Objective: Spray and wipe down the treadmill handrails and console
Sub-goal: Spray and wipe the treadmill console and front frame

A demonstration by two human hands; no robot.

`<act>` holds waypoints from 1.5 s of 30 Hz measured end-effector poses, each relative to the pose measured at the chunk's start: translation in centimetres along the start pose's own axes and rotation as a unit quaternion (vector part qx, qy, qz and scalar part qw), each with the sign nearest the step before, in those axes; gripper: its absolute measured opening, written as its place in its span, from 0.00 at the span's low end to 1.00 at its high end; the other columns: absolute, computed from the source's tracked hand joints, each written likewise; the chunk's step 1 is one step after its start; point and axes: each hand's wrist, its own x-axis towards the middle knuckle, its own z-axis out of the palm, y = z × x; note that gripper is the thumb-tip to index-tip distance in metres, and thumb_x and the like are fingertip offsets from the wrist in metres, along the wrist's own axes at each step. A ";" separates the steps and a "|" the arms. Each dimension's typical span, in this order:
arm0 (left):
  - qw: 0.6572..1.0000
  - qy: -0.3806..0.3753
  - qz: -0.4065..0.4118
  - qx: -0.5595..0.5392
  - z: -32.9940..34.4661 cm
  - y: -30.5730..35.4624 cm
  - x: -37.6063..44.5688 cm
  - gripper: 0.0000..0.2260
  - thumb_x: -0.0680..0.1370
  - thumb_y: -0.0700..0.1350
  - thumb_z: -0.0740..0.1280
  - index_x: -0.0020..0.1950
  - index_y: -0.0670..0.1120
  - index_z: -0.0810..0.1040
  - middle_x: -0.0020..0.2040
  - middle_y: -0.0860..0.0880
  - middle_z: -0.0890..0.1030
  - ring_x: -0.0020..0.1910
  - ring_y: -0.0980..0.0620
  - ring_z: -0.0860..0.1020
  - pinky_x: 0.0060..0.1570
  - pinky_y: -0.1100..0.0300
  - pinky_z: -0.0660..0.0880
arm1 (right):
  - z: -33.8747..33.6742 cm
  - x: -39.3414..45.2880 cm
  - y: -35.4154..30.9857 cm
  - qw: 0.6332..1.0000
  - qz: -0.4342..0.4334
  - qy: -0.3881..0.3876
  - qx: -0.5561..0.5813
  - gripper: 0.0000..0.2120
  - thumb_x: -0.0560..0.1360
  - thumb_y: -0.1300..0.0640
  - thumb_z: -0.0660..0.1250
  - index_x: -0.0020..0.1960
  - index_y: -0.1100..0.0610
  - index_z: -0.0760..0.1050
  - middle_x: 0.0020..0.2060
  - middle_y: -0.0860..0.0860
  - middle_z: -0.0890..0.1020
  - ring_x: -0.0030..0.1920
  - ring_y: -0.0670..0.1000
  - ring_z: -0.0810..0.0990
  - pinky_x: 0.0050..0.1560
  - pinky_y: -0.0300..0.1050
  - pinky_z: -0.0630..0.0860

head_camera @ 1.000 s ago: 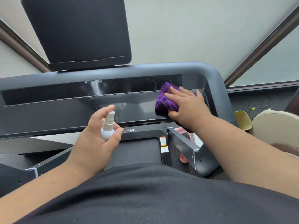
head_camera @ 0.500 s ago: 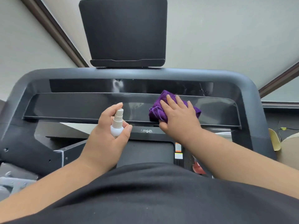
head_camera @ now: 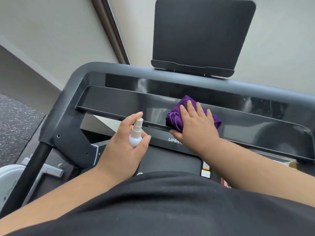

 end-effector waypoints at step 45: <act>0.998 0.044 -0.029 -0.036 -16.4 -16.9 5.4 0.32 0.77 0.45 0.70 0.65 0.77 0.61 0.47 0.63 0.80 0.44 0.59 0.79 0.44 0.78 0.68 | -0.6 13.3 -23.3 0.996 -0.078 -0.027 0.016 0.37 0.74 0.38 0.63 0.79 0.46 0.53 0.80 0.57 0.53 0.78 0.65 0.50 0.75 0.64 0.52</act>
